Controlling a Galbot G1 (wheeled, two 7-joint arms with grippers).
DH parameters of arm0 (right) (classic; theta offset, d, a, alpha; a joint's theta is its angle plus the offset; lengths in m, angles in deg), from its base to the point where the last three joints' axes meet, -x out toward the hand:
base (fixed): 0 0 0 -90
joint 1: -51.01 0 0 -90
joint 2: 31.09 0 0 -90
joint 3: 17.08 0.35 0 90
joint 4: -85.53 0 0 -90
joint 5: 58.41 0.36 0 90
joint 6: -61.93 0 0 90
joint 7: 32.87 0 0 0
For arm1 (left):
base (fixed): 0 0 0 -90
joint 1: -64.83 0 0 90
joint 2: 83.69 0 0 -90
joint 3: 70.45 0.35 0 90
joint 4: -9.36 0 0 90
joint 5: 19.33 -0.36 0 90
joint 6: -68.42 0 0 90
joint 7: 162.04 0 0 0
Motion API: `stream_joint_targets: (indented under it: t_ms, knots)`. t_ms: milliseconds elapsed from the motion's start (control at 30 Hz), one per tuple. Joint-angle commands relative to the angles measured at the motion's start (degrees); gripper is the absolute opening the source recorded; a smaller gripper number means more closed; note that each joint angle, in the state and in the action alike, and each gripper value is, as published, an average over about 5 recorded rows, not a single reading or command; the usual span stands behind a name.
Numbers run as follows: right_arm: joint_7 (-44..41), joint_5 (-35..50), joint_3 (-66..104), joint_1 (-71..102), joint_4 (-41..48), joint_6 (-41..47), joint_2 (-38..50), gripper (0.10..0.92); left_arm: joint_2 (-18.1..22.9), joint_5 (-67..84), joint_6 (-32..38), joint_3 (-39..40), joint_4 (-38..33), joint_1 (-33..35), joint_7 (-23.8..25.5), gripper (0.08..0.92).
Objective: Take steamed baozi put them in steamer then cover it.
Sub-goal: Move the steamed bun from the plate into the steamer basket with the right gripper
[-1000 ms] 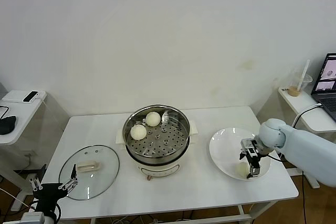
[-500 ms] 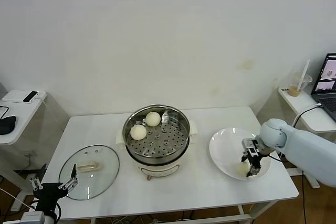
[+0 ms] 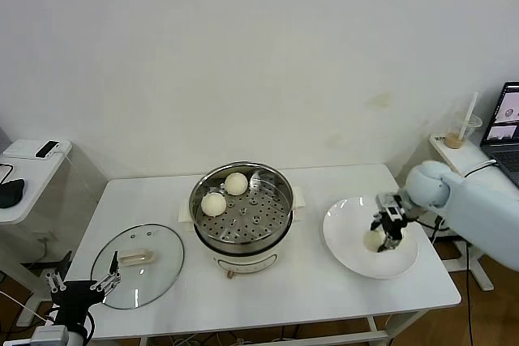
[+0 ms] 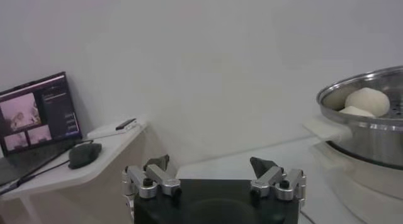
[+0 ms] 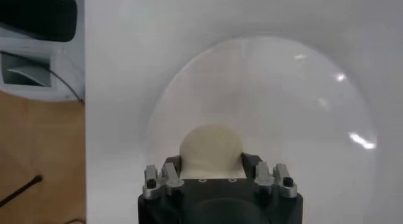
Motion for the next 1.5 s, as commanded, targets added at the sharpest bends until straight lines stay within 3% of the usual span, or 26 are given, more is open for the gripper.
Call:
stream_joint_targets:
  t_ms: [33,300,733,1067,1500]
  knots:
    - [-0.03,6.52,-5.41,-17.14,-0.99,0.78,-3.65,0.608,-0.07,0.0,0.03,0.0,-0.14,-0.01,0.01,0.823]
    - [0.98,12.1,-13.32,-30.6,-1.0,1.73,-13.02,0.611,-0.09,-0.05,0.04,-0.05,-0.51,-0.06,0.01,0.823]
    - [4.23,15.44,-14.12,-27.73,1.74,1.86,-32.29,0.611,0.08,0.02,0.05,-1.87,-0.25,0.48,0.03,0.823]
    - [5.41,9.13,-18.12,-21.63,3.74,-4.85,-39.52,0.611,1.06,0.31,0.12,-3.76,-0.54,1.06,-0.01,0.823]
    - [8.31,-0.73,-22.43,-18.15,-0.07,-18.04,-38.74,0.611,1.96,0.46,0.17,-4.19,-0.57,0.74,-0.05,0.823]
